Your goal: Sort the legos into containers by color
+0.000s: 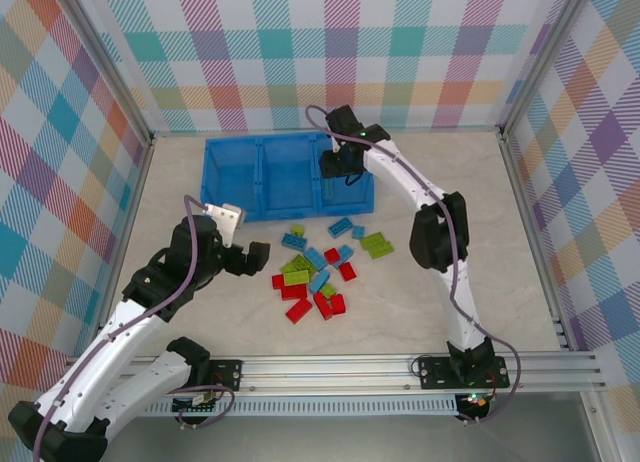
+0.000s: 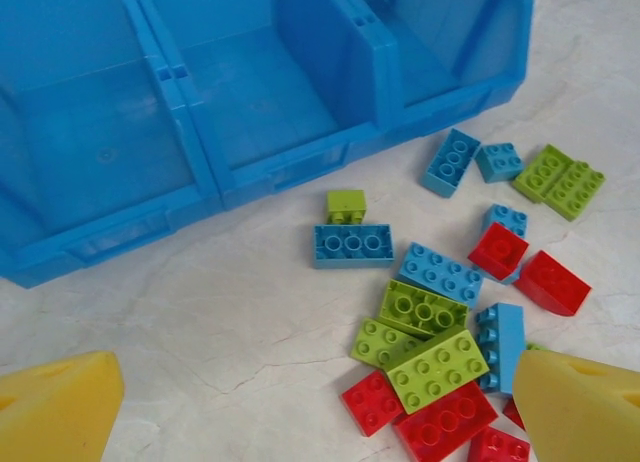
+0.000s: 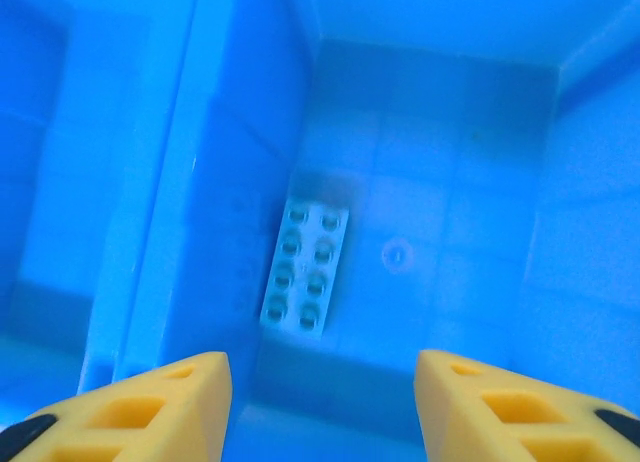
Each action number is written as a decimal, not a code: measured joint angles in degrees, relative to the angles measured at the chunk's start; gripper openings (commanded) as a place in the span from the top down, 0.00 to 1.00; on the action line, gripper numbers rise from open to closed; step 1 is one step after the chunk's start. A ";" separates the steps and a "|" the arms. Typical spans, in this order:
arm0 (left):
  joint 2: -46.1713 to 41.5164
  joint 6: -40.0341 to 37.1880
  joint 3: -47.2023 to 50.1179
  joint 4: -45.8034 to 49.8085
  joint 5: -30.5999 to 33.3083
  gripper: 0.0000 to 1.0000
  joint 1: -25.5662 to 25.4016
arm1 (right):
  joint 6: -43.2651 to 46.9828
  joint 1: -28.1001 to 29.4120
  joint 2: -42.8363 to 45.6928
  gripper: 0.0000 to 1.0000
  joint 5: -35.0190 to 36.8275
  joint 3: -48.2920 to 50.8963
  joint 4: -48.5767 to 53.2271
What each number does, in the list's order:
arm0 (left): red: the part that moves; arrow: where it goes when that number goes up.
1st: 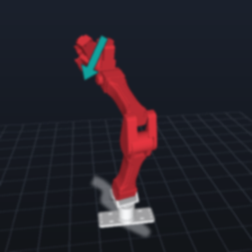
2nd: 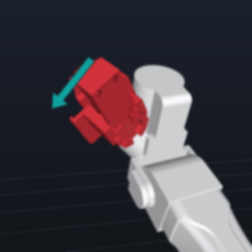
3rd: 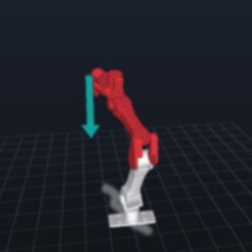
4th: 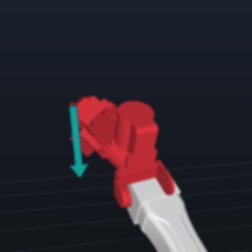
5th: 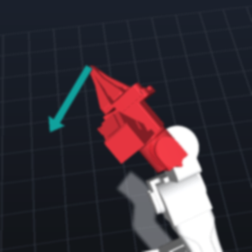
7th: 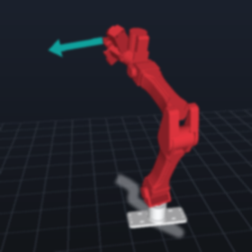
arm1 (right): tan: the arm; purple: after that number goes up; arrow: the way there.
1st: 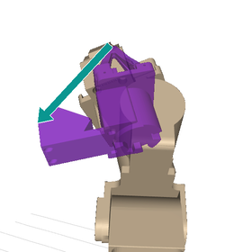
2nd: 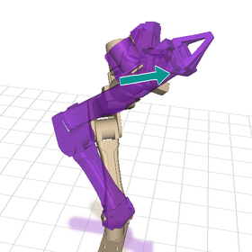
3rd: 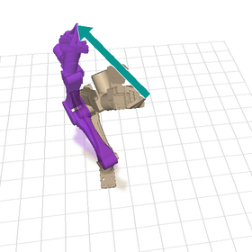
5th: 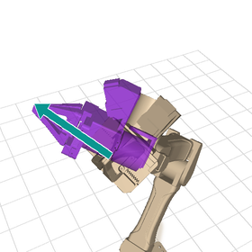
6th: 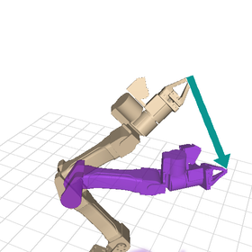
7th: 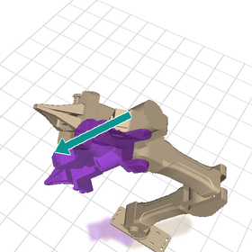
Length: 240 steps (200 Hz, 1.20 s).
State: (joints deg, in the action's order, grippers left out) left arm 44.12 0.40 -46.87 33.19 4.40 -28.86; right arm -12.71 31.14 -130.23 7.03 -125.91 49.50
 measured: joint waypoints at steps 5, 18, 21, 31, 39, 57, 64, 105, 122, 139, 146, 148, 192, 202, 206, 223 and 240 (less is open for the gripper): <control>0.31 0.70 -0.24 0.35 0.90 0.00 0.00 | -0.11 0.00 2.36 0.47 -0.59 2.91 -0.57; 1.51 3.50 -1.38 1.44 3.04 0.00 0.00 | -0.33 0.02 8.79 0.46 -2.49 10.95 -2.36; 1.77 4.13 -1.64 1.66 3.48 0.00 0.00 | -0.35 0.02 10.97 0.46 -3.26 13.64 -3.08; 2.80 7.48 -2.58 2.51 4.44 0.00 0.00 | -0.59 0.02 17.40 0.44 -5.40 20.90 -4.70; 3.34 10.54 -3.06 2.95 4.66 0.00 0.00 | -0.79 0.09 22.97 0.42 -7.45 26.62 -6.19; 3.98 18.32 -3.19 3.85 3.80 0.00 -0.02 | -1.51 0.57 35.04 0.40 -11.78 37.29 -8.04; 4.22 21.59 -3.19 4.33 3.21 0.00 -0.17 | -1.66 1.11 39.65 0.40 -13.42 40.68 -7.91; 11.08 36.33 -3.45 7.13 3.61 0.00 -9.38 | -1.44 8.04 55.93 0.36 -18.95 52.15 -3.82; 17.94 40.30 -4.09 7.04 4.33 0.00 -14.88 | -1.60 10.47 59.06 0.32 -19.74 56.19 -1.42; 25.24 43.65 -4.26 5.38 4.87 0.00 -18.97 | -2.14 10.69 60.61 0.29 -19.50 59.04 0.59; 28.35 44.83 -4.31 4.39 5.05 0.00 -19.91 | -2.27 10.69 60.67 0.27 -19.28 59.49 1.31; 28.89 45.05 -4.33 4.15 5.09 0.00 -20.04 | -2.23 10.69 60.65 0.26 -19.17 59.52 1.51; 40.85 46.93 -4.92 -0.13 5.57 0.00 -20.79 | -2.75 10.69 58.66 0.18 -17.59 58.38 2.14; 42.05 46.95 -5.51 -0.37 6.03 0.00 -20.79 | -2.97 10.69 58.03 0.17 -17.40 58.27 1.79; 42.53 46.95 -5.77 -0.44 6.36 0.00 -20.79 | -3.15 10.69 57.88 0.17 -17.29 58.27 1.73; 43.63 47.19 -6.54 -0.50 7.80 0.00 -20.79 | -3.72 10.69 57.61 0.17 -17.11 58.29 0.98; 44.13 47.84 -6.62 -0.48 9.20 0.04 -20.76 | -4.50 10.69 57.70 0.16 -17.11 58.29 -0.11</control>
State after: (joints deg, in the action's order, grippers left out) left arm 88.25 48.25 -53.49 32.71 13.61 -49.63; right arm -17.21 41.82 -72.53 -10.09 -67.61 49.39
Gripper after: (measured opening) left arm 0.985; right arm 0.834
